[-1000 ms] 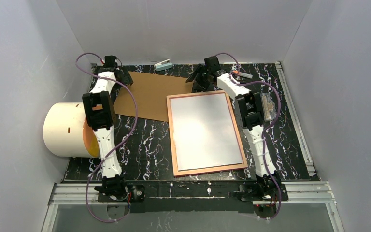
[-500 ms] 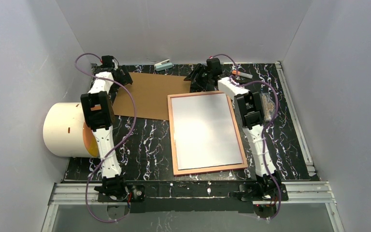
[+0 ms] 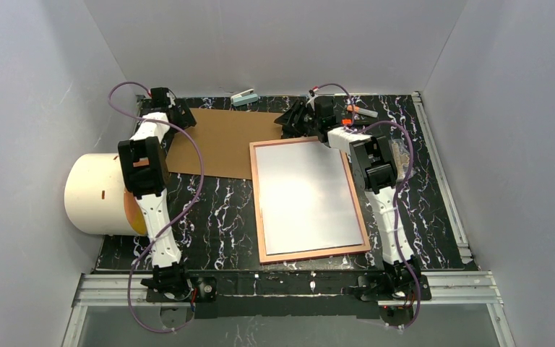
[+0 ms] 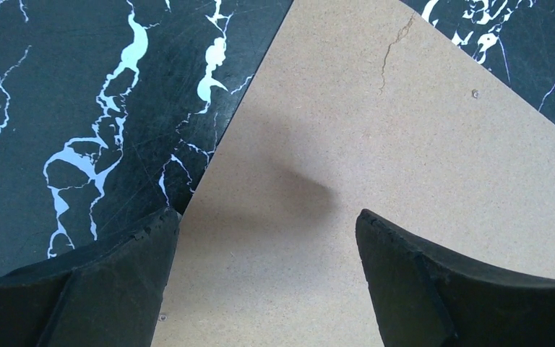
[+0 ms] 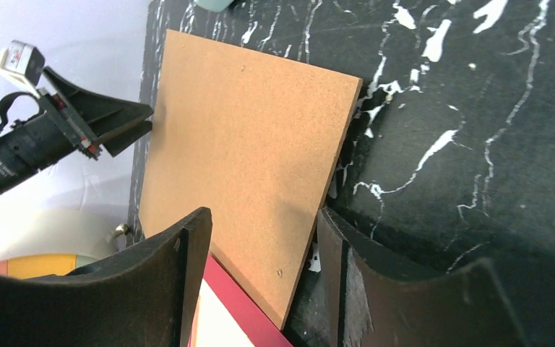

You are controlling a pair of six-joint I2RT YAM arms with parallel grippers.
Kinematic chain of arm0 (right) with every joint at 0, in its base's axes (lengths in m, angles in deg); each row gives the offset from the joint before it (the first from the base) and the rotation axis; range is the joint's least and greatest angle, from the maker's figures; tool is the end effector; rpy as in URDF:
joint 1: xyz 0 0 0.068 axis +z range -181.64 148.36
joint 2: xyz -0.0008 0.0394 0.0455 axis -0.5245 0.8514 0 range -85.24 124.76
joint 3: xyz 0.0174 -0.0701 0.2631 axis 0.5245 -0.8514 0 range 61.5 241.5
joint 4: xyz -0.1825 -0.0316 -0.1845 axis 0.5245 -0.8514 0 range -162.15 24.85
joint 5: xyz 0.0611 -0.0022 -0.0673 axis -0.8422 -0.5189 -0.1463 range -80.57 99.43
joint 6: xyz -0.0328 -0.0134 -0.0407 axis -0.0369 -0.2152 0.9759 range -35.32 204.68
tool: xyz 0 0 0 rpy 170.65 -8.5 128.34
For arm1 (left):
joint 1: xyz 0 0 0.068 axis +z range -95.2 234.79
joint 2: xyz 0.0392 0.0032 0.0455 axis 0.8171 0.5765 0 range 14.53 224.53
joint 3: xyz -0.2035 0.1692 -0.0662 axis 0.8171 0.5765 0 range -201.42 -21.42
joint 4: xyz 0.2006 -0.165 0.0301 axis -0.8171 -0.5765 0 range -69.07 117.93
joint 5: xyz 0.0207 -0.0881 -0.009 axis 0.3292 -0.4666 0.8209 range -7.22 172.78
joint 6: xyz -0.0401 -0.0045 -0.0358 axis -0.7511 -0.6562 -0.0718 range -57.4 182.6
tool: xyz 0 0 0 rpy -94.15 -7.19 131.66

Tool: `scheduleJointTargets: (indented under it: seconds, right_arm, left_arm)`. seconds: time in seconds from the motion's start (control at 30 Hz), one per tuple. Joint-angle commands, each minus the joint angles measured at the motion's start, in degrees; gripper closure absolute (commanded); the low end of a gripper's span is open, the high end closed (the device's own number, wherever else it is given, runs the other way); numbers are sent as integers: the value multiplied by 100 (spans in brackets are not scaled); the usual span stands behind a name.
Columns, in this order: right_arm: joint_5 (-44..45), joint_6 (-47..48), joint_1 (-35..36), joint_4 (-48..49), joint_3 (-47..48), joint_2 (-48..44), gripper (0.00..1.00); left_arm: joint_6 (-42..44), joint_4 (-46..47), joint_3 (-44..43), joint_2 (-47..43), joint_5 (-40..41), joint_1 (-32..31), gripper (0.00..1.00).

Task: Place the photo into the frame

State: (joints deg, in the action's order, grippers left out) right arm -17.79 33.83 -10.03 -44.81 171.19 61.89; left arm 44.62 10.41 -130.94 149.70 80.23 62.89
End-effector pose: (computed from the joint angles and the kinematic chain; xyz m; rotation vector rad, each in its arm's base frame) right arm 0.5274 0.2264 0.1244 0.1606 2.0470 1.2771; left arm 0.5290 0.0737 0.1726 -0.5031 2.2725 -0.1384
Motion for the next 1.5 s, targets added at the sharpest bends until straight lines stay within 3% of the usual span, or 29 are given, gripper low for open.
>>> scheduleJointTargets:
  seconds: [0.0, 0.4, 0.63, 0.87, 1.03, 1.47]
  right_arm:
    - [-1023, -144, 351, 1491, -19, -217, 38]
    - [-942, -84, 345, 2613, -158, -344, 40]
    - [-1105, -277, 340, 2815, 512, 201, 52]
    - [-1075, -240, 377, 2076, 1082, 578, 45]
    - [-1158, -55, 379, 1717, 1385, 883, 47]
    - [-1587, -100, 388, 2017, 1989, 1595, 51]
  left_arm:
    - [-266, -300, 493, 29, -483, -168, 11]
    - [-327, 439, 989, -506, -507, -168, 12]
    - [-325, 629, 1158, -601, -434, -168, 12]
    - [-385, 853, 1356, -576, -567, -166, 12]
    - [-448, 1043, 1446, -562, -664, -167, 12]
    - [-566, 1428, 1719, -528, -823, -168, 12]
